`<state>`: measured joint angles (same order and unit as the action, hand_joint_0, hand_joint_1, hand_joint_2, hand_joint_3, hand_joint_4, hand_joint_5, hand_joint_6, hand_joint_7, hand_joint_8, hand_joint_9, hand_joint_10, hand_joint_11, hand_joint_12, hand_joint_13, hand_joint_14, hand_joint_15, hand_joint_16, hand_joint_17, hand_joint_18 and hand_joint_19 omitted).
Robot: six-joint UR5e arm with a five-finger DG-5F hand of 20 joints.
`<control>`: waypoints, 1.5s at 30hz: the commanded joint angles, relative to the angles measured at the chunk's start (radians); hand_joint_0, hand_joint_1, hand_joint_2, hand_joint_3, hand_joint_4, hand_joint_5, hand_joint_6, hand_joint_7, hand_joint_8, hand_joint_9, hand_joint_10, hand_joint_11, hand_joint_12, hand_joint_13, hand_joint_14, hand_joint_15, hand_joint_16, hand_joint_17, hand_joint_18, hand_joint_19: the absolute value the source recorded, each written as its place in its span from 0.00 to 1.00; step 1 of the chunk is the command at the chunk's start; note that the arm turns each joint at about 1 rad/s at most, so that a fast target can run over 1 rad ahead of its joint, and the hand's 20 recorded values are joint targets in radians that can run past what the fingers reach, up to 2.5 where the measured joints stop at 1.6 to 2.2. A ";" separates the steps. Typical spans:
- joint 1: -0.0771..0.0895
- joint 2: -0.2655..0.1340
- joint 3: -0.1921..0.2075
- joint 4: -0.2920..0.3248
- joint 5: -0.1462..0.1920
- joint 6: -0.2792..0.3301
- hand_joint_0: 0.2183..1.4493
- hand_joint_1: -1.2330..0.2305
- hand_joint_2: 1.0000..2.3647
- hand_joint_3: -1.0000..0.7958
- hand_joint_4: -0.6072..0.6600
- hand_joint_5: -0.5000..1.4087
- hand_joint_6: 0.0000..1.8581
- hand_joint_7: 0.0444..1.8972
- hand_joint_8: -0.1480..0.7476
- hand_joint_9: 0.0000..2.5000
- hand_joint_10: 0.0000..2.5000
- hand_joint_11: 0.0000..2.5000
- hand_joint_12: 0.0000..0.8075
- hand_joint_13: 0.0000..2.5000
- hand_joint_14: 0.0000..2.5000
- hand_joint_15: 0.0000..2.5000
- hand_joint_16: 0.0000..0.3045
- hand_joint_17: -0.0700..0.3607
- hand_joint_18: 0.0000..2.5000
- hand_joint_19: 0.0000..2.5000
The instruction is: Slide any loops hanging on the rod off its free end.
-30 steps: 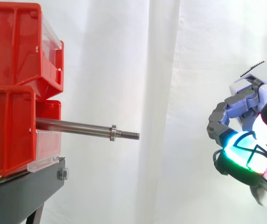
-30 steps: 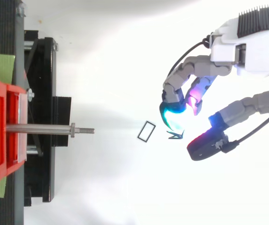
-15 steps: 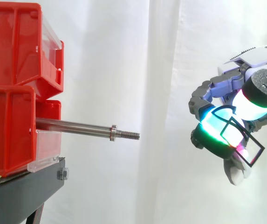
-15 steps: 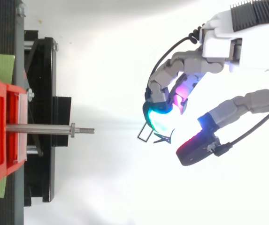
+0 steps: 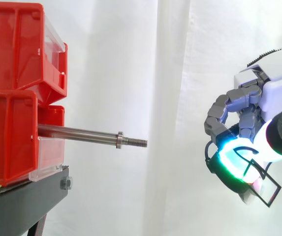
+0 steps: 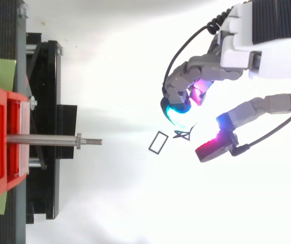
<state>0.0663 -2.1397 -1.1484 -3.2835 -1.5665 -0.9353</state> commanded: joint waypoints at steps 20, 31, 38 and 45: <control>0.006 0.001 0.001 0.002 -0.001 -0.056 0.37 0.36 0.01 0.34 0.39 0.15 0.49 0.48 0.43 0.40 0.01 0.18 0.33 0.37 0.00 0.09 0.13 0.36 0.35 0.17; 0.006 0.000 -0.001 0.042 -0.001 -0.056 0.36 0.37 0.01 0.34 0.40 0.15 0.49 0.48 0.44 0.40 0.01 0.18 0.33 0.36 0.00 0.09 0.13 0.37 0.35 0.17; 0.006 0.000 -0.001 0.058 -0.001 -0.056 0.36 0.36 0.01 0.34 0.42 0.15 0.48 0.49 0.45 0.40 0.01 0.18 0.35 0.35 0.00 0.09 0.13 0.37 0.34 0.16; 0.006 0.001 -0.001 0.062 -0.001 -0.056 0.36 0.36 0.01 0.34 0.42 0.16 0.48 0.50 0.46 0.40 0.01 0.18 0.36 0.35 0.00 0.08 0.14 0.38 0.34 0.16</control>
<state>0.0713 -2.1396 -1.1487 -3.2220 -1.5677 -0.9910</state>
